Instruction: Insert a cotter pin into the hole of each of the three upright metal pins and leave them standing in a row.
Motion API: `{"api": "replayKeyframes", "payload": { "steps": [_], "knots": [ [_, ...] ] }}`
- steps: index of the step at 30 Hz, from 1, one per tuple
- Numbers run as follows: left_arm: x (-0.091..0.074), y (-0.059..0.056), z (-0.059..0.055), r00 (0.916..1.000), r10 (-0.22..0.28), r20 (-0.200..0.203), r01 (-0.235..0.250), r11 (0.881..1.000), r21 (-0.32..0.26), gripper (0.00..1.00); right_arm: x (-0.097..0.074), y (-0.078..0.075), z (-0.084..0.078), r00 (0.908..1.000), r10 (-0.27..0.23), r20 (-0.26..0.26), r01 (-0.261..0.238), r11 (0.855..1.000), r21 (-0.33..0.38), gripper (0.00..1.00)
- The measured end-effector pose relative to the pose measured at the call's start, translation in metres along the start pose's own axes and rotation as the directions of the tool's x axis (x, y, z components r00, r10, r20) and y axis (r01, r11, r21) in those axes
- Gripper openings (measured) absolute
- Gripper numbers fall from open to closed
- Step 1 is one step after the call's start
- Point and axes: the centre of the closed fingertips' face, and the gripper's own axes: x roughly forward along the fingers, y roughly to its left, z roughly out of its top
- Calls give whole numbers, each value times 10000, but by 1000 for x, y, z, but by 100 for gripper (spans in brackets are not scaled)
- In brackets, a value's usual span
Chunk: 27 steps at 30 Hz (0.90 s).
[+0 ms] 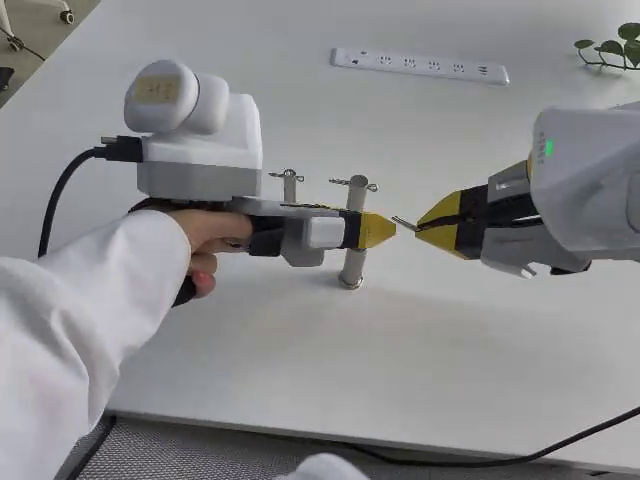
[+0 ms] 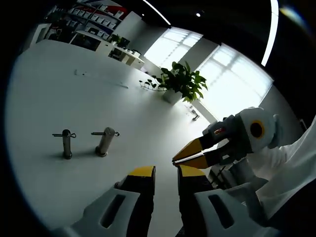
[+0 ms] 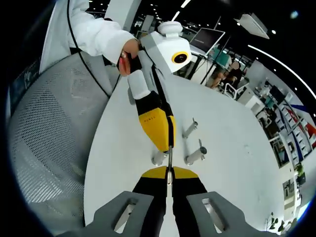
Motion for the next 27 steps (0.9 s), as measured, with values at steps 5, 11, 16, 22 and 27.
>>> {"api": "replayKeyframes", "payload": {
  "steps": [5,11,16,22,27],
  "knots": [
    [8,-7,-7,9995,-219,-226,215,9997,-153,10,4,3,-4,10000,-15,40,15,9999,-112,0],
    [9,-13,-13,9979,-470,-446,452,9982,-400,2,3,5,-2,9999,-31,112,33,9997,-248,0],
    [9,-14,-12,9973,-600,-415,577,9968,-550,1,0,6,0,9999,-33,134,38,9993,-373,0],
    [8,-15,-10,9978,-600,-288,573,9946,-867,1,-3,6,3,9999,14,121,-7,9987,-513,0],
    [7,-16,-13,9972,-619,-415,574,9930,-1036,0,-3,8,2,9999,90,86,-84,9979,-644,0]
  ]
}}
